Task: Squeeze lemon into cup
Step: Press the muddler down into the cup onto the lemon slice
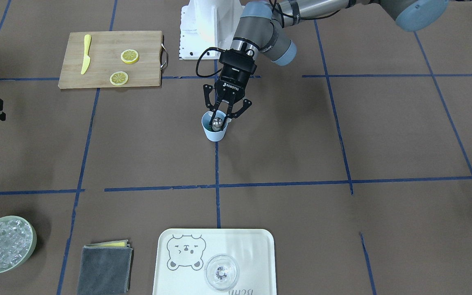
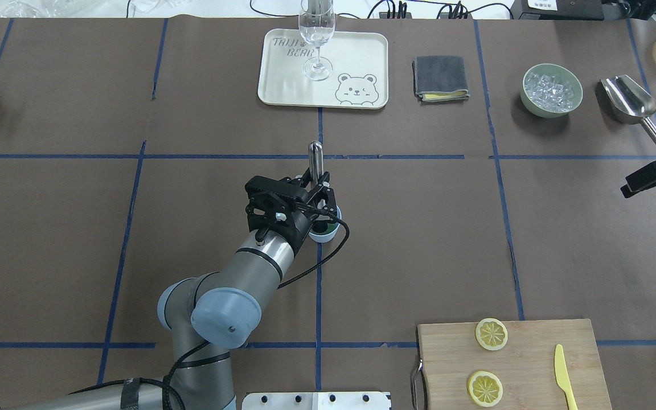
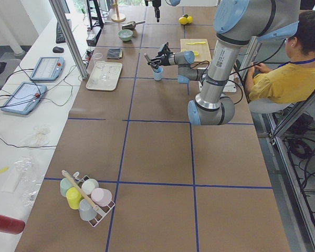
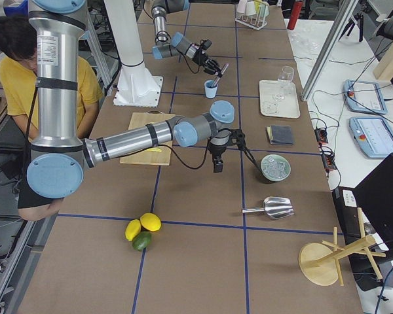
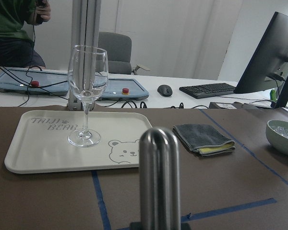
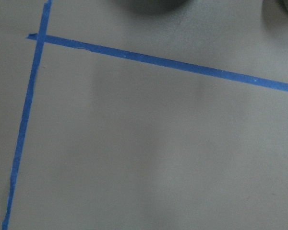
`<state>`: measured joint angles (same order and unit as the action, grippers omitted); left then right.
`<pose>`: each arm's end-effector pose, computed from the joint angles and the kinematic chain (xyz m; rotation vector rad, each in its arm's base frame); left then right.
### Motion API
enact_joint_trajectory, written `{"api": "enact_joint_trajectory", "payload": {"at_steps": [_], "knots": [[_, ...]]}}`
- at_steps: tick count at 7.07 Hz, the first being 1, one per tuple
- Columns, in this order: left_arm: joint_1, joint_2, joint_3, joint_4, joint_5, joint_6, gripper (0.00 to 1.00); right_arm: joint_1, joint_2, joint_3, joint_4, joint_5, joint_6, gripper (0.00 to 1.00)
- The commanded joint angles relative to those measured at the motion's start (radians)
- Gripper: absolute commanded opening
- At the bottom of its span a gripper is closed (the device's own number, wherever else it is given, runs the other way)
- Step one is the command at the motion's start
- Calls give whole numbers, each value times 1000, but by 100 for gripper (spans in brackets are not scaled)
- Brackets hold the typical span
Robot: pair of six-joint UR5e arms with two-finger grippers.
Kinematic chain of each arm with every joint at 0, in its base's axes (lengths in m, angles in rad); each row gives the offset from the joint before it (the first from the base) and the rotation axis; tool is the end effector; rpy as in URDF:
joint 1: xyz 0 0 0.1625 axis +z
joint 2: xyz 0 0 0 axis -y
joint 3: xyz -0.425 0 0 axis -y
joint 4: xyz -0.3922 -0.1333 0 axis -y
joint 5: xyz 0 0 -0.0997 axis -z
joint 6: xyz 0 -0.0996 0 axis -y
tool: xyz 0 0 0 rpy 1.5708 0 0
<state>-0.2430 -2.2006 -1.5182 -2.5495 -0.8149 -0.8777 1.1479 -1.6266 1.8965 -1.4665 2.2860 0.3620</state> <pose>0.5852 -0.3528 0.1933 1.1767 1.0313 -0.2330 -0.1328 -0.4607 0.5158 0.0606 -0.7906 -0.1915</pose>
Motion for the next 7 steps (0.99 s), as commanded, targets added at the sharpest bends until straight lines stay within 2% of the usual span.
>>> {"api": "enact_joint_trajectory", "payload": {"at_steps": [1, 2, 4, 7], "knots": [[1, 4, -99, 1, -9, 78, 0, 0, 2, 1, 0, 1, 2, 99], [-5, 5, -182, 3, -7, 168, 0, 0, 2, 3, 0, 3, 2, 99], [-42, 10, -240, 26, -21, 197, 0, 1, 2, 6, 0, 3, 2, 99], [-221, 65, -293, 275, -492, 148, 0, 3, -9, 10, 23, 3, 0, 99]]}}
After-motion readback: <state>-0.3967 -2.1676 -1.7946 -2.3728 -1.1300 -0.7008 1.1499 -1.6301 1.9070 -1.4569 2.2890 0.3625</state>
